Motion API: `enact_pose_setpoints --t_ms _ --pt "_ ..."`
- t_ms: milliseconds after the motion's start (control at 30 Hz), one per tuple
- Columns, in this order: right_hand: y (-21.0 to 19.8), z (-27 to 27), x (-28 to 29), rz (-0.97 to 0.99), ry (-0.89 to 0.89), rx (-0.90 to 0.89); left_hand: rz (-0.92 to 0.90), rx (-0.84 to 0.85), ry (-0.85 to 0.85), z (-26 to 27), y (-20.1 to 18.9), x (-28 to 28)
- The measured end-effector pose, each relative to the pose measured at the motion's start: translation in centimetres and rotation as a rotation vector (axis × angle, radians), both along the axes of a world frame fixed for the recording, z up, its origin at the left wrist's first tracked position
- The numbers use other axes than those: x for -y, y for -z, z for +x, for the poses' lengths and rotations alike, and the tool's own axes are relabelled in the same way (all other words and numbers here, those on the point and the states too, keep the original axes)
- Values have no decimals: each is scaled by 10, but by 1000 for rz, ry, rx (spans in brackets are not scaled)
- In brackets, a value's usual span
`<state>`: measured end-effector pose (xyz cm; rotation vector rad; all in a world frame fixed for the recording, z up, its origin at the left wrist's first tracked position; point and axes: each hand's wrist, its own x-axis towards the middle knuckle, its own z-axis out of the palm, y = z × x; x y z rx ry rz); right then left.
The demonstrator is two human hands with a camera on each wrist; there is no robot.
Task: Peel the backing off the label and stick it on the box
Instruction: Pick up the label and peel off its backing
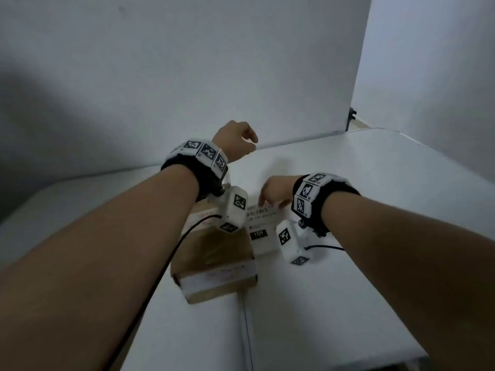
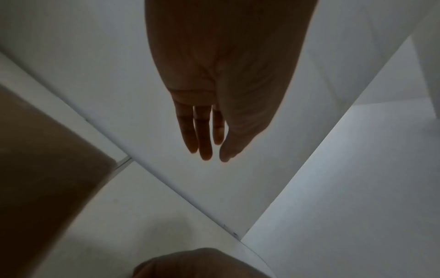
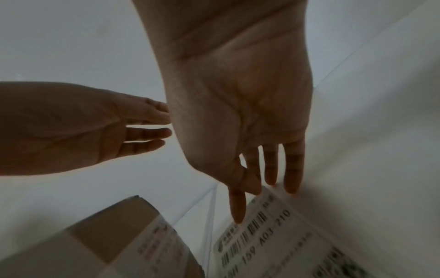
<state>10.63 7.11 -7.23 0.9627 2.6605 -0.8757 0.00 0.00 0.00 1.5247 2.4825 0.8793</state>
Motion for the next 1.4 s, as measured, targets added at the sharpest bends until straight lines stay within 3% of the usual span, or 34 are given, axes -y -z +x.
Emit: enact_pose_setpoints --t_ms 200,267,367,567,767,1000,1233,1400 --pt "12 14 20 109 -18 98 82 171 4 15 2 42" --pt "14 15 20 122 38 39 135 214 17 19 0 52" --pt "6 20 20 130 185 -171 226 319 29 24 -3 67" --pt "-36 37 29 58 425 -785 361 548 8 22 -2 92" --pt "-75 27 47 -84 437 -1066 390 655 -48 24 4 115" --pt "-75 15 83 -113 305 -1139 319 813 9 35 19 157" --pt "-58 5 92 -113 283 -1141 287 938 6 32 32 187" --pt "-55 0 95 -27 150 -935 318 978 -16 31 30 193"
